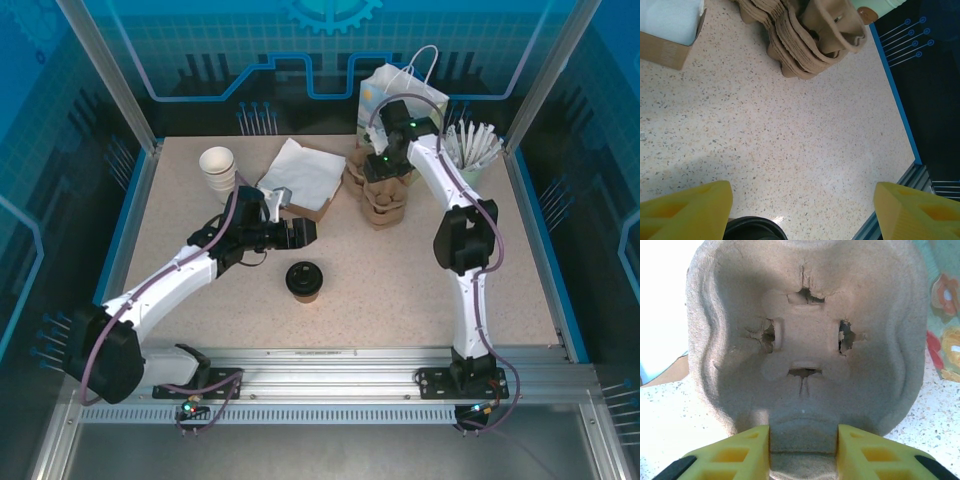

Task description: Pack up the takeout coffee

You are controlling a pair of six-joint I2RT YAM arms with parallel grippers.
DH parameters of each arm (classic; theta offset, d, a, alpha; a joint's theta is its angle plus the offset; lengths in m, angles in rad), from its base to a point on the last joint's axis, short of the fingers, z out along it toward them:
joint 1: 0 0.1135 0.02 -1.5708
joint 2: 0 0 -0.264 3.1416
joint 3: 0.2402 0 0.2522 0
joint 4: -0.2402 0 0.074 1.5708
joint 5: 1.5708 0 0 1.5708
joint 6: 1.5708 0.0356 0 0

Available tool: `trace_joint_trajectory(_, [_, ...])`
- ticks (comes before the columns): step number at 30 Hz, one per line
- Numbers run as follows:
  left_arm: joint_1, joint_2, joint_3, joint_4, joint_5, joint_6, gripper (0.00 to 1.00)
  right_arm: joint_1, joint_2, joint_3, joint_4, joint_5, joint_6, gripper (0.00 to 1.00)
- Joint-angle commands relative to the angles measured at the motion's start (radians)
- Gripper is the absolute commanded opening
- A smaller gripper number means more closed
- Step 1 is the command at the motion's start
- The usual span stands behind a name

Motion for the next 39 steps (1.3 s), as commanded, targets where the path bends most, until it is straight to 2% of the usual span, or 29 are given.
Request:
trace_joint_trajectory(1, [-0.009,0.005,0.026,0.018,0.012,0.015,0.76,-0.01,-0.084,-0.018,-0.013,-0.039,0.015,0.36])
trace_joint_trajectory(6, [-0.003,-0.013,0.022,0.005,-0.052,0.026,0.76,0.022,-0.235,-0.14,0.035,-0.033,0.024,0.35])
trace_joint_trajectory(14, [0.075,-0.124,-0.057,0.013,-0.123,-0.003,0.76,0.17,-0.602,-0.72,0.249,0.005,0.081,0.35])
trace_joint_trajectory(18, [0.094,-0.161,-0.075,0.0,-0.139,0.002,0.77,0.275,-0.659,-0.932,0.346,0.071,0.146,0.36])
trace_joint_trajectory(22, [0.098,-0.169,-0.071,-0.013,-0.136,0.009,0.77,0.334,-0.659,-1.065,0.443,0.115,0.222,0.36])
trace_joint_trajectory(28, [0.097,-0.173,-0.068,-0.018,-0.13,0.01,0.77,0.4,-0.624,-1.145,0.548,0.146,0.304,0.37])
trace_joint_trajectory(39, [0.097,-0.187,-0.076,-0.028,-0.128,0.021,0.77,0.467,-0.514,-1.107,0.575,0.153,0.358,0.42])
